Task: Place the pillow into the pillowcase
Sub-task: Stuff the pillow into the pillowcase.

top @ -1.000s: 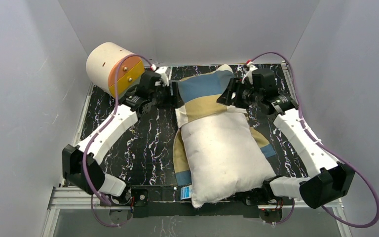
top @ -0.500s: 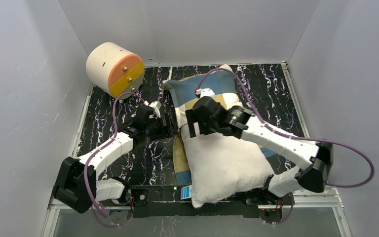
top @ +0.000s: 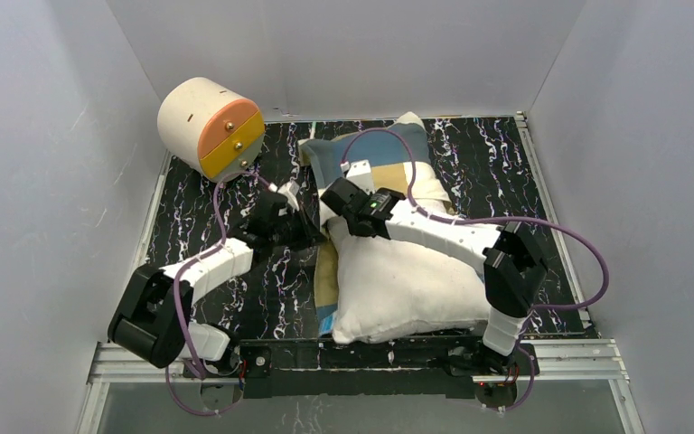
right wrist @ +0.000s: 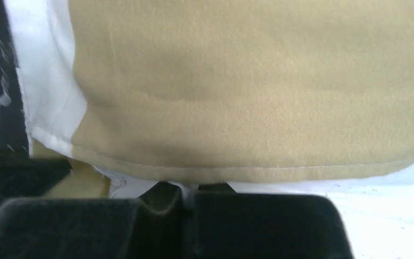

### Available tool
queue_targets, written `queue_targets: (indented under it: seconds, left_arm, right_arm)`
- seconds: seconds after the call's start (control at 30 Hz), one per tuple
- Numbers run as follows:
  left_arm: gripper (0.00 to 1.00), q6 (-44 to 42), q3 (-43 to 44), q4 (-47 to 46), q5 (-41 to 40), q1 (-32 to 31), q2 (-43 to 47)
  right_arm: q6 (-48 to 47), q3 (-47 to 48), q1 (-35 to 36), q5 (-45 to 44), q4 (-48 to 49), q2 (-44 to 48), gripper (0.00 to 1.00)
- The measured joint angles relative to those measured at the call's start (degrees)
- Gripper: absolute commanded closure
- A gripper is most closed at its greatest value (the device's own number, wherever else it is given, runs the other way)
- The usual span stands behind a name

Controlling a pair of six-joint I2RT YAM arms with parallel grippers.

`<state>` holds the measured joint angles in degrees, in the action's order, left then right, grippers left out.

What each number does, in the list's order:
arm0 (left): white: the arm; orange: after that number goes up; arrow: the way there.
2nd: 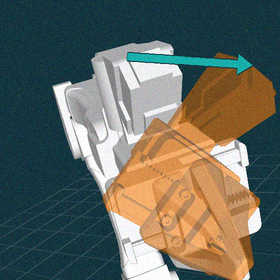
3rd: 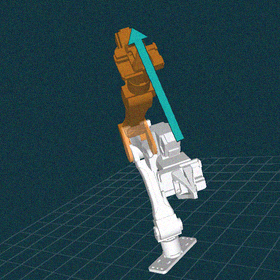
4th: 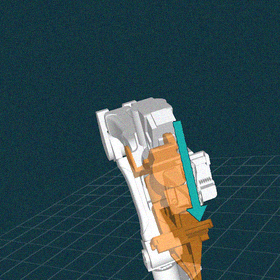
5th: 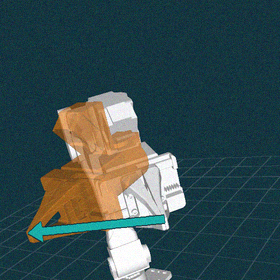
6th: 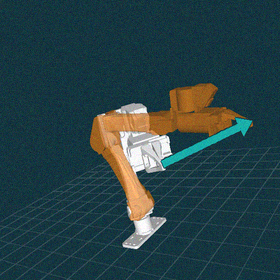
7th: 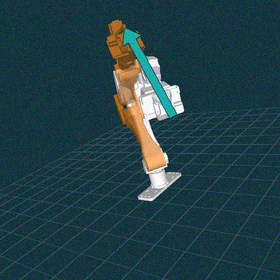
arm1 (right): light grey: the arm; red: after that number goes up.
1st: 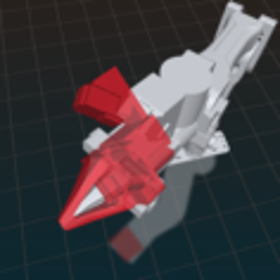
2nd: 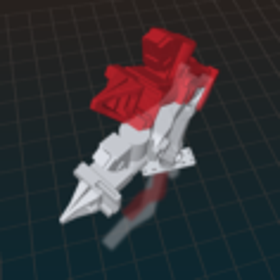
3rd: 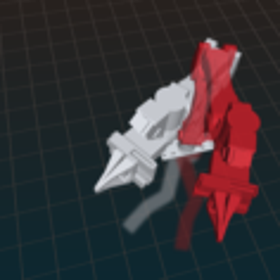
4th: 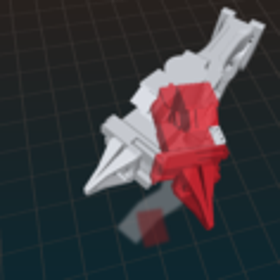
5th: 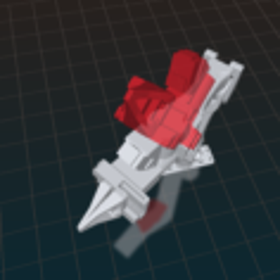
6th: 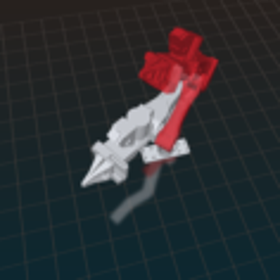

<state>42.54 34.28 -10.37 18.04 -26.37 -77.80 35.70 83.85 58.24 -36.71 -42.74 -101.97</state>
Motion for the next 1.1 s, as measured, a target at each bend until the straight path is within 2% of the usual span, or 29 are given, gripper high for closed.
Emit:
queue_targets:
  seconds: [0.2,0.3,0.5,0.7,0.73,0.77,0.8,0.87,0.93,1.0,1.1]
  left_arm:
    - [1.00,-2.71,14.51,6.01,-1.49,0.35,0.42]
    - [1.00,-3.58,18.62,7.15,-1.31,0.52,-0.48]
    - [1.00,-5.14,17.31,10.51,-0.68,0.72,4.02]
    - [1.00,-4.94,9.51,8.66,2.89,0.44,4.55]
    - [1.00,-4.83,8.66,8.85,3.04,0.33,3.98]
    - [0.99,-4.83,8.04,9.42,3.04,0.24,3.69]
    - [0.95,-4.87,7.80,10.10,2.99,0.22,3.65]
    - [0.86,-5.20,8.07,11.43,2.99,0.22,4.11]
    - [0.73,-5.53,9.31,14.03,3.85,0.07,5.11]
    - [0.61,-5.84,10.75,16.41,4.98,-0.39,6.84]
    - [0.48,-7.23,14.34,20.83,5.03,-1.22,10.14]
  right_arm:
    - [1.81,-6.93,-9.07,0.66,21.92,2.71,0.99]
    - [2.49,-7.10,-12.44,-1.22,29.66,3.58,0.99]
    - [2.40,-4.50,-13.11,-4.50,36.37,3.58,0.99]
    - [7.37,-8.09,-11.21,-4.46,39.52,3.48,0.99]
    - [8.20,-9.22,-10.58,-4.07,39.78,3.45,0.96]
    - [8.81,-10.23,-10.08,-3.32,40.09,3.45,0.87]
    - [9.16,-10.97,-9.75,-2.27,40.39,3.48,0.73]
    - [9.14,-11.67,-9.70,0.24,40.54,3.96,0.52]
    - [7.93,-11.69,-10.19,3.85,39.06,5.55,0.33]
    - [5.27,-11.69,-10.95,8.81,36.65,8.83,0.20]
    - [0.90,-11.69,-13.11,16.92,33.31,15.50,0.09]
